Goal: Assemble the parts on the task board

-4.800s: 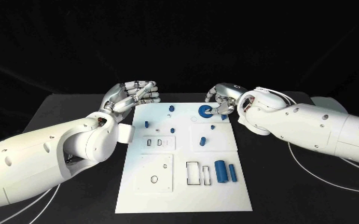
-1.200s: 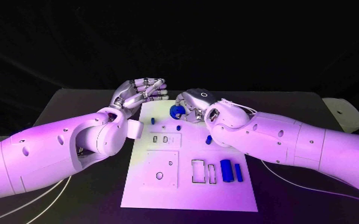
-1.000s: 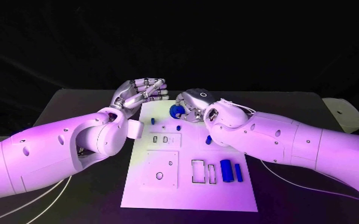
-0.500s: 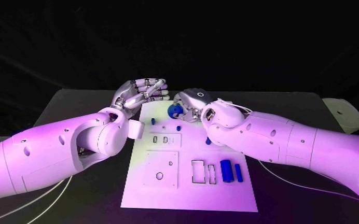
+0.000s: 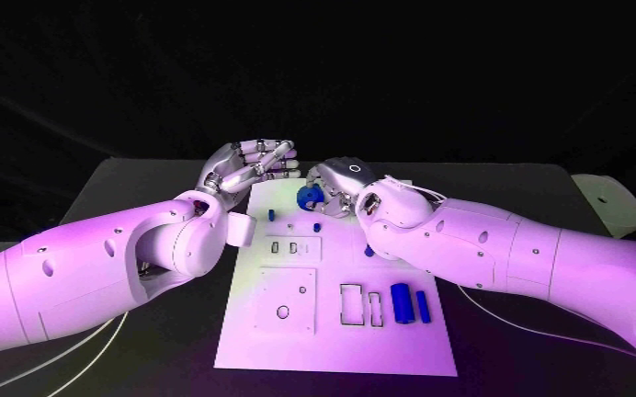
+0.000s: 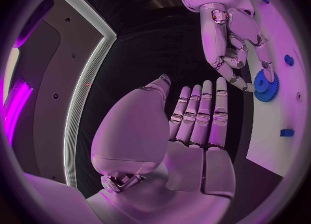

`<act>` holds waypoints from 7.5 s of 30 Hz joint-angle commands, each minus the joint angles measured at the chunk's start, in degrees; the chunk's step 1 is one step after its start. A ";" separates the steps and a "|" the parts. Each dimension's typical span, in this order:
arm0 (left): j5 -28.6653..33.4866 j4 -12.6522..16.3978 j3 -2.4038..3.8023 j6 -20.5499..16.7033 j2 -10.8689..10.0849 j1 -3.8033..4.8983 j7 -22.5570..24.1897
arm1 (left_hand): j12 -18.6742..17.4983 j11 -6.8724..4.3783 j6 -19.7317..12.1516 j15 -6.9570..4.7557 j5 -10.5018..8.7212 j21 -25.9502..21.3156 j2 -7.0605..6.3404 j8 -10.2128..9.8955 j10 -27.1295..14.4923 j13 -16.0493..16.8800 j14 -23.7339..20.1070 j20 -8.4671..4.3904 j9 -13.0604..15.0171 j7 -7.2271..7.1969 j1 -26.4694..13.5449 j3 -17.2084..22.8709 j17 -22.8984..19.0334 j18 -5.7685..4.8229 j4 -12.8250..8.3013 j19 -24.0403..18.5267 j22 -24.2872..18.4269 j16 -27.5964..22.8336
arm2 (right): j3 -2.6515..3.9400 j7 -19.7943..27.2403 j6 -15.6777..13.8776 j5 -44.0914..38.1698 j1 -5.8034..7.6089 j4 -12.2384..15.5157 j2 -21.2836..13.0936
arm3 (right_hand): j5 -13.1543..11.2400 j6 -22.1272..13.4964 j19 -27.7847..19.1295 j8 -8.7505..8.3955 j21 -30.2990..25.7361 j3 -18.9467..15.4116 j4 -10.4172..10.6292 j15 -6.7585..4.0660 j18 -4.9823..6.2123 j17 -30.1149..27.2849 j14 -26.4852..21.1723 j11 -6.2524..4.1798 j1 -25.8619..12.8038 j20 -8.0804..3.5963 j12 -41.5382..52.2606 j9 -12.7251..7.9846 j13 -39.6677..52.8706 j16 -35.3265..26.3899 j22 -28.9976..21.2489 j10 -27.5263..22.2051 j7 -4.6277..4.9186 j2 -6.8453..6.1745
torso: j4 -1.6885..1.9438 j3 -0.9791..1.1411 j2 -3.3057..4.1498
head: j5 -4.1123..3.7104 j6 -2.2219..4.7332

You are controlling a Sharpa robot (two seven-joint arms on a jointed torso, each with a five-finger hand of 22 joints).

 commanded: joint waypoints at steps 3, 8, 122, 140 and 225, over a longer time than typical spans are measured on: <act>0.14 0.12 0.05 0.33 0.05 0.07 0.09 | -0.37 0.37 0.09 0.43 0.12 -0.24 0.19 -0.31 0.02 -0.01 -0.01 0.17 -0.07 1.91 -0.17 0.24 0.09 0.77 0.22 0.06 -0.05 -0.33 | -0.26 -0.59 1.17 -0.83 -0.39 -0.10 -0.15 | -0.29 1.11 5.77 -0.22 0.19 0.49 0.00 -0.23 -1.16 14.27 5.79 -0.03 -0.65 -0.34 -0.14 0.08 9.74 0.27 14.72 1.14 -0.95 0.03 | 0.04 0.04 0.00 | 0.00 -0.13; 0.14 0.12 0.05 0.28 0.02 0.07 0.06 | -0.40 0.38 0.05 0.44 0.12 -0.29 0.17 -0.35 -0.02 -0.02 -0.05 0.19 -0.09 1.92 -0.18 0.25 0.09 0.77 0.20 0.00 -0.06 -0.38 | -0.26 -0.83 0.91 -1.09 -0.45 0.36 -0.36 | -0.36 1.08 5.89 -0.25 0.35 0.50 0.01 -0.21 -1.22 14.34 5.80 -0.01 -0.73 -0.33 -0.06 0.08 9.82 0.30 14.90 1.21 -0.93 -0.01 | 0.00 0.06 0.01 | 0.01 -0.16; 0.12 -0.56 0.01 1.88 -1.83 -0.04 0.15 | -0.14 0.25 0.50 0.54 0.12 -1.12 0.03 -0.56 0.07 0.10 -0.38 0.52 -0.11 1.62 0.02 0.54 0.31 0.85 -0.28 -0.52 -0.06 -1.38 | 0.75 17.42 3.72 22.89 1.35 12.58 -29.85 | -0.96 -2.24 5.99 -9.46 0.48 1.63 -4.88 1.27 -1.26 15.09 5.97 1.63 -0.51 1.03 -5.51 -1.68 5.32 0.53 15.05 -3.66 0.87 -1.60 | -3.55 1.90 -1.58 | -1.25 -0.19; 0.12 -1.00 0.01 2.00 -1.42 -0.08 0.05 | -0.17 0.24 0.52 0.51 0.12 -1.15 -0.01 -0.58 0.12 0.08 -0.33 0.51 -0.11 1.65 0.05 0.56 0.35 0.85 -0.33 -0.50 -0.05 -1.41 | 0.52 16.74 6.33 22.00 -0.57 4.99 -23.79 | -1.82 -3.11 5.99 -10.45 0.48 1.74 -5.67 1.34 -1.26 15.09 5.97 1.62 0.55 1.18 -4.76 -1.93 5.90 0.53 15.05 -3.12 0.83 -1.26 | -3.16 1.82 -1.50 | -0.67 -1.34; 0.11 -0.96 0.02 1.41 -1.45 -0.07 -0.33 | -0.41 0.42 0.30 0.59 0.12 -1.26 -0.02 -0.84 -0.11 -0.01 -0.36 0.51 -0.21 1.90 0.09 0.73 0.42 0.84 -0.42 -0.50 -0.04 -1.62 | 0.40 12.27 8.02 21.02 -1.48 0.88 -18.91 | -1.58 3.98 5.99 -7.57 0.48 4.11 -6.34 0.51 -1.26 15.09 5.97 0.59 -0.11 0.48 -2.51 -0.91 7.61 0.53 15.05 -1.04 -0.35 1.58 | -3.24 1.83 -1.54 | -0.76 -2.67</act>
